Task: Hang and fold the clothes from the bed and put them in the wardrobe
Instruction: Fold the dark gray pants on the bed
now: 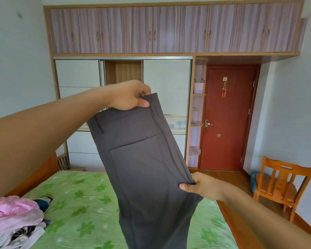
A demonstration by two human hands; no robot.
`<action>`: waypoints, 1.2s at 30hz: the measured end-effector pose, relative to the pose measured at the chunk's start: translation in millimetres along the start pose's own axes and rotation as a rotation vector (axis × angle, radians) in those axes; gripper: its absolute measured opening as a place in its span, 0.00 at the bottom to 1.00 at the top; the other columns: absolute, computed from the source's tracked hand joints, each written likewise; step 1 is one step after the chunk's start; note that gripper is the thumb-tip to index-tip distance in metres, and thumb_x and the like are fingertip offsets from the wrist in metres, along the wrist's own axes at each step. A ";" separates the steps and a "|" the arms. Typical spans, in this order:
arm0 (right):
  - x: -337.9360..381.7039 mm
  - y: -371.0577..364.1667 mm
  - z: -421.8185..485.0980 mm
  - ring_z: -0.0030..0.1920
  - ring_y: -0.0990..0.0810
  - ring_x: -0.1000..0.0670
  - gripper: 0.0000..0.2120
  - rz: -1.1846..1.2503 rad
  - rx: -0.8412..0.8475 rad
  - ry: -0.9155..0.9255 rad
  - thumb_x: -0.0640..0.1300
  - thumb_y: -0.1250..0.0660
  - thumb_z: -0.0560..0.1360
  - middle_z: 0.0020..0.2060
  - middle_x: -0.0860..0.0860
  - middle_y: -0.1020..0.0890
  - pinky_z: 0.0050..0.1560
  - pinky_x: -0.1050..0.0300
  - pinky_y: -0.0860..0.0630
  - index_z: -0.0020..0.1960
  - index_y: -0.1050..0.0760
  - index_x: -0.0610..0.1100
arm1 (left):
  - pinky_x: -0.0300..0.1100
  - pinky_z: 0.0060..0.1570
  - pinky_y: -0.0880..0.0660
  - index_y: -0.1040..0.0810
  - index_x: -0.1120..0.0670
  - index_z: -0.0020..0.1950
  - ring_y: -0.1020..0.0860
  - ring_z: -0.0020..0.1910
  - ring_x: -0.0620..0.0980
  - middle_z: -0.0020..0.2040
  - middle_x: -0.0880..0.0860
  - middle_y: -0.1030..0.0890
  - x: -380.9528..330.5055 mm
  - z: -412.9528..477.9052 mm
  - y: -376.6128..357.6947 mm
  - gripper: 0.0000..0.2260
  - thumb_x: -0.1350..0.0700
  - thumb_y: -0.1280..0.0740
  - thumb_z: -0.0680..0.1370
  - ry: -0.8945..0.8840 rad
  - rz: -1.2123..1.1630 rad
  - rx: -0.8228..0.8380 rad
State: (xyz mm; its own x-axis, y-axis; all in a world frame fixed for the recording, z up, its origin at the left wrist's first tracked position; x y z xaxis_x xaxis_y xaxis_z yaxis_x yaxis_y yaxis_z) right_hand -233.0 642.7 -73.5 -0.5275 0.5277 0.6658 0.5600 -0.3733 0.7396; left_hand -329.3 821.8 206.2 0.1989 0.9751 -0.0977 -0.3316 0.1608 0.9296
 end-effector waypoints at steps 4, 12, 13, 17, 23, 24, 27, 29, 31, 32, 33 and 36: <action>87.8 35.4 -9.1 0.58 0.17 0.57 0.17 0.293 -0.048 0.270 0.50 0.30 0.79 0.59 0.58 0.16 0.56 0.63 0.20 0.67 0.24 0.53 | 0.51 0.44 0.25 0.26 0.53 0.41 0.25 0.37 0.54 0.38 0.53 0.22 -12.9 2.4 -10.2 0.09 0.56 0.31 0.80 -0.044 -0.022 0.013; 162.1 110.7 -5.0 0.55 0.15 0.41 0.09 0.672 -0.468 0.450 0.38 0.34 0.81 0.53 0.43 0.14 0.57 0.47 0.18 0.60 0.20 0.38 | 0.47 0.52 0.18 0.23 0.46 0.58 0.16 0.50 0.45 0.53 0.46 0.16 13.9 -19.1 -28.8 0.12 0.44 0.29 0.78 0.096 -0.158 0.133; 156.7 110.5 -4.2 0.55 0.15 0.42 0.09 0.704 -0.471 0.439 0.38 0.34 0.81 0.53 0.44 0.13 0.56 0.48 0.17 0.60 0.19 0.39 | 0.43 0.51 0.18 0.23 0.44 0.59 0.16 0.51 0.44 0.53 0.44 0.16 31.1 -32.7 -38.9 0.13 0.45 0.28 0.77 0.150 -0.201 0.227; 140.1 113.0 -7.2 0.55 0.15 0.43 0.09 0.756 -0.484 0.410 0.38 0.34 0.81 0.53 0.44 0.13 0.55 0.49 0.17 0.60 0.19 0.40 | 0.46 0.55 0.19 0.19 0.50 0.61 0.17 0.56 0.47 0.55 0.48 0.15 80.6 -70.8 -59.5 0.12 0.54 0.27 0.78 0.254 -0.490 0.231; 143.6 124.7 -41.6 0.52 0.14 0.45 0.10 0.860 -0.495 0.430 0.37 0.33 0.80 0.52 0.44 0.13 0.46 0.55 0.17 0.59 0.18 0.38 | 0.46 0.45 0.18 0.20 0.49 0.51 0.17 0.47 0.50 0.46 0.50 0.15 74.2 -85.5 -46.1 0.11 0.45 0.30 0.74 0.184 -0.961 -0.370; 147.4 129.1 -50.8 0.52 0.14 0.45 0.10 0.875 -0.492 0.448 0.36 0.33 0.80 0.53 0.43 0.14 0.46 0.55 0.17 0.59 0.18 0.38 | 0.44 0.42 0.19 0.20 0.44 0.48 0.19 0.45 0.48 0.43 0.47 0.17 66.0 -86.8 -40.4 0.09 0.41 0.33 0.75 0.174 -0.936 -0.450; 162.6 142.7 -81.6 0.53 0.14 0.44 0.11 0.894 -0.495 0.507 0.36 0.32 0.78 0.54 0.41 0.14 0.48 0.53 0.17 0.58 0.18 0.37 | 0.44 0.43 0.21 0.24 0.36 0.42 0.21 0.44 0.43 0.43 0.45 0.19 36.5 -89.8 -18.5 0.15 0.28 0.42 0.72 0.162 -0.863 -0.607; 171.9 152.9 -103.6 0.51 0.14 0.44 0.12 0.904 -0.510 0.551 0.38 0.30 0.75 0.53 0.40 0.14 0.45 0.53 0.17 0.57 0.17 0.36 | 0.44 0.45 0.20 0.22 0.37 0.43 0.19 0.46 0.44 0.46 0.47 0.18 16.5 -92.1 -2.4 0.19 0.26 0.44 0.71 0.136 -0.945 -0.666; 181.3 160.8 -124.6 0.49 0.13 0.45 0.12 0.913 -0.509 0.605 0.39 0.29 0.72 0.51 0.40 0.14 0.43 0.55 0.17 0.53 0.15 0.38 | 0.40 0.42 0.19 0.19 0.38 0.44 0.16 0.48 0.43 0.47 0.46 0.15 1.4 -92.8 12.3 0.19 0.29 0.43 0.74 0.130 -1.051 -0.677; 185.4 164.1 -133.7 0.47 0.13 0.46 0.12 0.914 -0.507 0.632 0.40 0.29 0.71 0.50 0.40 0.14 0.42 0.55 0.17 0.52 0.15 0.38 | 0.40 0.41 0.19 0.18 0.40 0.45 0.15 0.48 0.44 0.47 0.47 0.14 -3.9 -93.1 18.7 0.18 0.31 0.42 0.77 0.130 -1.095 -0.672; 188.8 166.8 -141.0 0.46 0.13 0.46 0.12 0.919 -0.501 0.657 0.40 0.29 0.71 0.50 0.40 0.13 0.42 0.56 0.17 0.52 0.15 0.38 | 0.41 0.39 0.19 0.18 0.42 0.46 0.15 0.46 0.45 0.46 0.48 0.14 -7.2 -93.0 23.7 0.17 0.34 0.42 0.80 0.132 -1.134 -0.666; 189.7 171.7 -149.1 0.47 0.13 0.45 0.15 0.934 -0.489 0.684 0.40 0.29 0.71 0.51 0.40 0.14 0.42 0.55 0.17 0.55 0.16 0.37 | 0.47 0.38 0.18 0.20 0.50 0.54 0.15 0.44 0.49 0.47 0.52 0.15 -13.4 -90.8 28.4 0.14 0.42 0.39 0.83 0.140 -1.236 -0.620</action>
State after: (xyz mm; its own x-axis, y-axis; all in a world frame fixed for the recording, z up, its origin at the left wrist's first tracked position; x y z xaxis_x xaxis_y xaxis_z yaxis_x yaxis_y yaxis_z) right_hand -332.2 565.0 194.4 -0.3625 -0.5386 0.7606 0.6796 -0.7113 -0.1798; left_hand -425.2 827.1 201.6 0.5794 0.1536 -0.8005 -0.3679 0.9256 -0.0887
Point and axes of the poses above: each hand's wrist, its own z-axis towards the middle knuckle, its own y-axis out of the back of the hand, x = y × z, the point moved 9 cm from there along z, towards the middle knuckle
